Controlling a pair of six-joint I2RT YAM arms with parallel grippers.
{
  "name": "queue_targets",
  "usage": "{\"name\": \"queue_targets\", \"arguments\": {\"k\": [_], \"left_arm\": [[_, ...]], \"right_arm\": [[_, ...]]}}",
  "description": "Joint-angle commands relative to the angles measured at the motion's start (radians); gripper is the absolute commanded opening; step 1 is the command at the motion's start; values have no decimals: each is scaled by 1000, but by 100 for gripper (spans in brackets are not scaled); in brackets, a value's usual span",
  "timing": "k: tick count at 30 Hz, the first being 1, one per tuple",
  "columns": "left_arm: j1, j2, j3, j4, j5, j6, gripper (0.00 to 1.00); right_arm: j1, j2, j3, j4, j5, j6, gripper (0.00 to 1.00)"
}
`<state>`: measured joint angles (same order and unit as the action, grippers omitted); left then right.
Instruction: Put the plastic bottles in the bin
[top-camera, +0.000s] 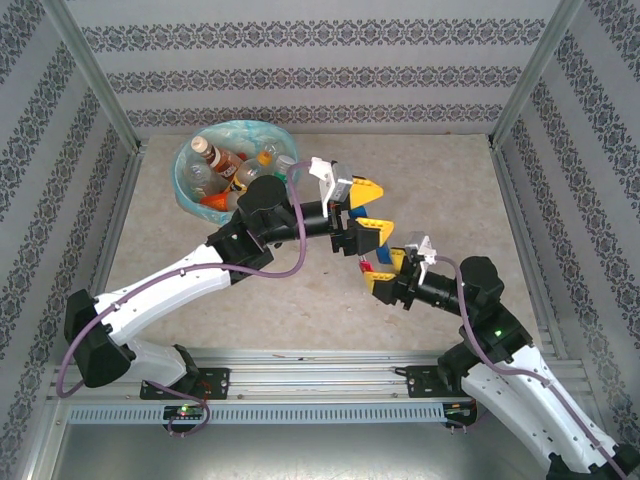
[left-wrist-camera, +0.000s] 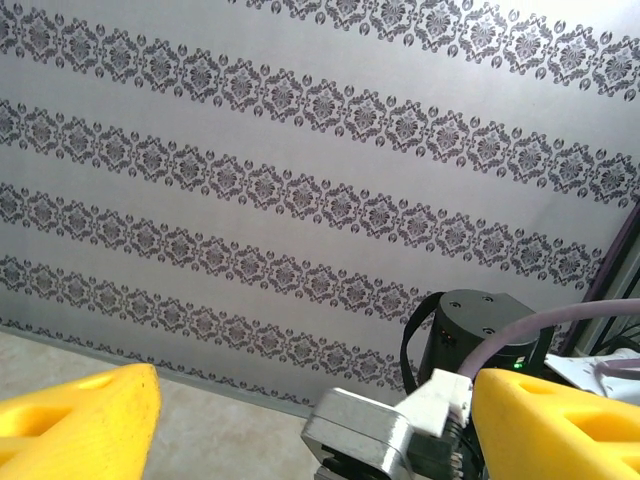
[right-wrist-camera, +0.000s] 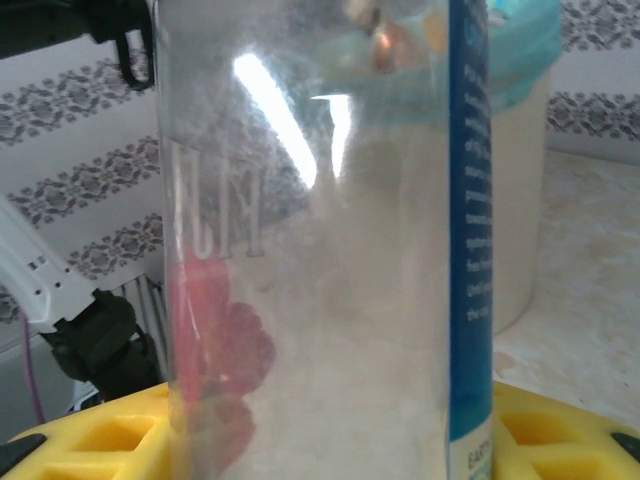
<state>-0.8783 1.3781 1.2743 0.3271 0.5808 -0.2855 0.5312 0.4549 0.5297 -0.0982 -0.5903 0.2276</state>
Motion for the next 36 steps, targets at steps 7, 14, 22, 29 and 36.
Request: {"name": "queue_targets", "arguments": {"k": [7,14,22,29,36], "left_arm": [[-24,-45,-66,61,53,-25,62],[-23,-112,-147,122,-30,-37,74],[-24,-160,-172,124,-11,-72,68],[-23,-143,-166,184,50,-144,43],[-24,-150,-178,232,30,-168,8]], "right_arm": [[69,-15,23,98,8,-48,42],[91,-45,28,99,32,-54,41],[108,-59,14,137,37,-45,40],[126,-59,9,135,13,-61,40],[131,-68,1,123,24,-65,42]]}}
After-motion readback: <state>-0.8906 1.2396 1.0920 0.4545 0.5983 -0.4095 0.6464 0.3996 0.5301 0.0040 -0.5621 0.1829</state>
